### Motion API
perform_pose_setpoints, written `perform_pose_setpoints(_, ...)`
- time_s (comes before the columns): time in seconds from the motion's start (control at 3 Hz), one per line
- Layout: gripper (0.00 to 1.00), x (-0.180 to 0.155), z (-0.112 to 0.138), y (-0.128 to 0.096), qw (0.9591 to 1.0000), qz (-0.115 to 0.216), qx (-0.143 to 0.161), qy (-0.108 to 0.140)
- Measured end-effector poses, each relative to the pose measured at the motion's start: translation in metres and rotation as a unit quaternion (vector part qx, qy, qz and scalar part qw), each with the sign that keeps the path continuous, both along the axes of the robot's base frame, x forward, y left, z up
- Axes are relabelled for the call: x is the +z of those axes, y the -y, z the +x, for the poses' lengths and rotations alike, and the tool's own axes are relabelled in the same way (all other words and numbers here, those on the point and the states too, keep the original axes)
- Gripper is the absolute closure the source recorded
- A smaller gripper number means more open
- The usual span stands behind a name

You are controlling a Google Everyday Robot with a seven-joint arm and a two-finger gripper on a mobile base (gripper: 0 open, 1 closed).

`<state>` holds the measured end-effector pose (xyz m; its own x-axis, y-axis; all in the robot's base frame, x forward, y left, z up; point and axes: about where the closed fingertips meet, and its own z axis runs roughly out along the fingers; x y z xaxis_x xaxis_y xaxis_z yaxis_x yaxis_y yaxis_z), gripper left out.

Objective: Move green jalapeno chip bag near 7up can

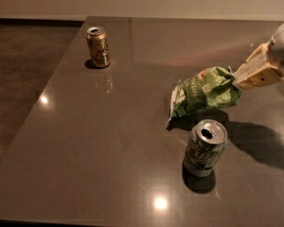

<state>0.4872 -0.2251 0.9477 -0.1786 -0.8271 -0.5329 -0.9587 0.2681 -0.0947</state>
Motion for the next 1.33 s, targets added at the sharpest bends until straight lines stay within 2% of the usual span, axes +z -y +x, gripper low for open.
perform_pose_setpoints(0.33, 1.0, -0.003, -0.017, 0.008, 0.999, 0.005, 0.043, -0.012)
perform_pose_setpoints(0.67, 0.75, -0.01, -0.031, 0.009, 0.9954, 0.014, 0.092, -0.022)
perform_pose_setpoints(1.0, 0.52, -0.014, -0.035, 0.005, 0.9924, 0.021, 0.119, -0.022)
perform_pose_setpoints(1.33, 0.13, -0.016, -0.028, -0.002, 0.9901, 0.027, 0.138, -0.003)
